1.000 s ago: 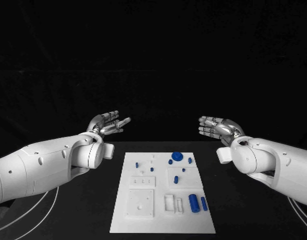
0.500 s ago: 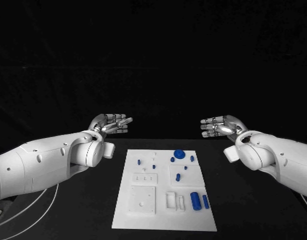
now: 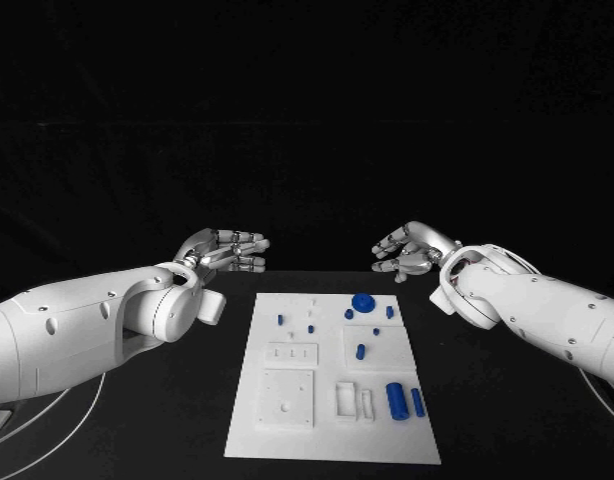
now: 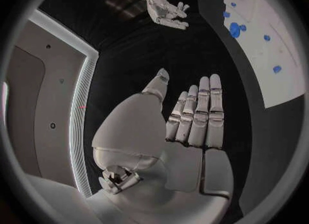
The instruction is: Assemble the parts on the task board
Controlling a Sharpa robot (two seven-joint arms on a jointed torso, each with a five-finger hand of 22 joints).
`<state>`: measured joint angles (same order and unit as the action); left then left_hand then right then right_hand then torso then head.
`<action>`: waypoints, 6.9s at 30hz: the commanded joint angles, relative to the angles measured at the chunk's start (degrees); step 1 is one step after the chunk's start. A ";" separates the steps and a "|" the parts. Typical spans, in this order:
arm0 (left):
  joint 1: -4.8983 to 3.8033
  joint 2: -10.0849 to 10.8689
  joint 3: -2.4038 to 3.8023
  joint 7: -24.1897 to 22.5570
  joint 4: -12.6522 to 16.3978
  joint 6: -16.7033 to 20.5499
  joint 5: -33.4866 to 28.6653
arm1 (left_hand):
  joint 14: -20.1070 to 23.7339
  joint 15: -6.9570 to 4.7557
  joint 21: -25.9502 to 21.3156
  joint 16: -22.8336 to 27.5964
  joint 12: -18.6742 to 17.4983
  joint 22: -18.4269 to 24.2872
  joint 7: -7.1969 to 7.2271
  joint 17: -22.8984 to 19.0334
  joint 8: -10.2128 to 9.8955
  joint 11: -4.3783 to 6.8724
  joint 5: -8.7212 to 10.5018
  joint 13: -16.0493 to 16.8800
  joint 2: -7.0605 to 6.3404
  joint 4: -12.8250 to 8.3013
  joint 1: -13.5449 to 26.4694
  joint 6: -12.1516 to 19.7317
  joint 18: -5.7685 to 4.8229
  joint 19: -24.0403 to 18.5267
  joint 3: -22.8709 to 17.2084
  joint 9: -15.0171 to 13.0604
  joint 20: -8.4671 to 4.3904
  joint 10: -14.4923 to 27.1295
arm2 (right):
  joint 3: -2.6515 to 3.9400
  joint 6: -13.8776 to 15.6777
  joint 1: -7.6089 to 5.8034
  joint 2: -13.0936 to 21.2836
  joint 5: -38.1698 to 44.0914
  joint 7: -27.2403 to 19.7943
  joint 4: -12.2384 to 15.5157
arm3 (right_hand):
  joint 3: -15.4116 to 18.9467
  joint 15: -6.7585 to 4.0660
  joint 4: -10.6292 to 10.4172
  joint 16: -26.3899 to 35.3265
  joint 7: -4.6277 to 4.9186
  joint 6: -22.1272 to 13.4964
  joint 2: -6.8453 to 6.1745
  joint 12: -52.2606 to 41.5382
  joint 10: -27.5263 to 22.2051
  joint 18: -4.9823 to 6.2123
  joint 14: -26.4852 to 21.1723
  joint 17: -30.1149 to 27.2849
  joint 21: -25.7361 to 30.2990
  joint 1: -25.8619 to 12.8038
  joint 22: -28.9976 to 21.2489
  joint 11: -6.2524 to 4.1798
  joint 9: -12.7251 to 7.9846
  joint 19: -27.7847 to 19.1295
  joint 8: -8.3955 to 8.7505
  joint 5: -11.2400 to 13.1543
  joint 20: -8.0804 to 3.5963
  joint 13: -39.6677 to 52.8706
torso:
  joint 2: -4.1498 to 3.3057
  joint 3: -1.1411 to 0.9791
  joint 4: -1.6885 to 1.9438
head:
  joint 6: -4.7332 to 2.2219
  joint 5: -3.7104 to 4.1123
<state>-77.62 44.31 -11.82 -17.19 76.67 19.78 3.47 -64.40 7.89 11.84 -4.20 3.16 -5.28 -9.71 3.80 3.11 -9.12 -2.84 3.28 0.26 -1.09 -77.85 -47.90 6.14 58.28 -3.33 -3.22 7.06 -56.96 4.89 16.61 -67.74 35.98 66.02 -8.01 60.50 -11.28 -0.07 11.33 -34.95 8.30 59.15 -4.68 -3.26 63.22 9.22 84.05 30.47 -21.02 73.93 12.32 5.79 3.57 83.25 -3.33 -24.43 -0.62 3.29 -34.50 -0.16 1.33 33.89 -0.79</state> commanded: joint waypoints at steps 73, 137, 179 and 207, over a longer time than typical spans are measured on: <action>-1.47 1.38 1.62 -0.24 7.83 -7.85 1.17 | 1.57 0.42 -1.09 0.54 0.28 1.02 -0.27 -0.10 0.14 -0.13 0.08 0.07 0.84 0.32 1.00 0.20 -0.98 -1.07 2.81 -0.05 0.42 -1.36 | -0.20 -4.97 2.00 -5.81 34.50 12.70 -3.05 | -12.18 -0.15 2.62 -20.87 -1.32 4.25 -1.56 -0.01 0.92 0.18 -2.11 1.50 -7.91 -1.68 16.28 -0.39 -0.03 2.69 -0.21 10.26 -0.87 0.02 | -9.46 0.11 4.06 | -3.34 4.04; -1.47 -0.49 1.61 1.06 5.45 -6.90 1.18 | 1.48 0.39 -1.48 0.53 0.27 0.94 -0.22 -0.09 0.15 -0.11 0.06 0.06 1.11 0.23 0.48 -0.10 -0.94 -0.73 2.66 -0.06 0.38 -1.35 | 1.87 7.85 1.53 -14.14 35.94 22.57 -5.83 | -23.72 -2.66 -0.11 -20.68 -3.18 11.36 -0.54 -0.09 11.75 -1.71 -2.02 1.73 -13.46 -0.78 34.65 -3.63 0.22 -0.46 -0.30 17.79 -3.43 0.19 | -10.69 0.45 4.74 | -5.99 4.08; -1.96 -1.52 1.63 1.45 5.64 -6.99 1.21 | 1.52 0.42 -1.49 0.53 0.26 0.93 -0.24 -0.09 0.15 -0.20 0.06 0.06 0.99 0.26 0.37 -0.09 -0.91 -0.77 2.63 -0.06 0.42 -1.09 | 1.59 5.28 1.86 -16.95 37.64 23.35 -8.78 | -24.13 -2.66 0.10 -20.63 -3.19 11.38 -0.74 -0.09 11.79 -1.71 -2.03 1.77 -11.32 -0.85 37.63 -3.62 0.22 0.07 -0.30 17.58 -3.43 0.19 | -11.21 0.92 5.31 | -6.38 3.74; -2.12 -1.81 1.63 1.78 5.43 -7.31 1.52 | 1.52 0.44 -1.49 0.53 0.27 0.93 -0.28 -0.09 0.14 -0.28 0.06 0.06 0.92 0.37 0.30 0.14 -0.88 -0.75 2.57 -0.05 0.44 -0.98 | 1.54 5.89 2.01 -17.95 38.12 23.64 -9.96 | -22.29 -2.43 -0.35 -19.77 -2.98 10.42 -1.25 -0.07 10.79 -1.81 -1.92 1.15 -8.86 -0.84 38.55 -3.38 0.17 0.69 -0.26 18.05 -3.20 0.17 | -11.35 1.04 5.32 | -6.53 3.62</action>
<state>-79.62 42.64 -10.25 -15.22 82.06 12.91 4.70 -63.26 8.40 10.51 -3.94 3.15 -4.30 -9.92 3.77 3.11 -9.12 -2.83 3.26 0.98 -0.71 -77.12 -48.09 6.17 57.53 -0.58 -3.20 7.36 -58.15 6.52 23.15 -65.91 18.14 103.28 15.42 50.63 -33.92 -2.25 10.98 -55.02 5.11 69.64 -6.04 -3.30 74.47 6.64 81.99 31.71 -30.17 73.02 50.91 2.48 3.71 83.45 -3.20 -6.66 -3.86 3.40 -45.85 0.91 6.71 27.39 2.91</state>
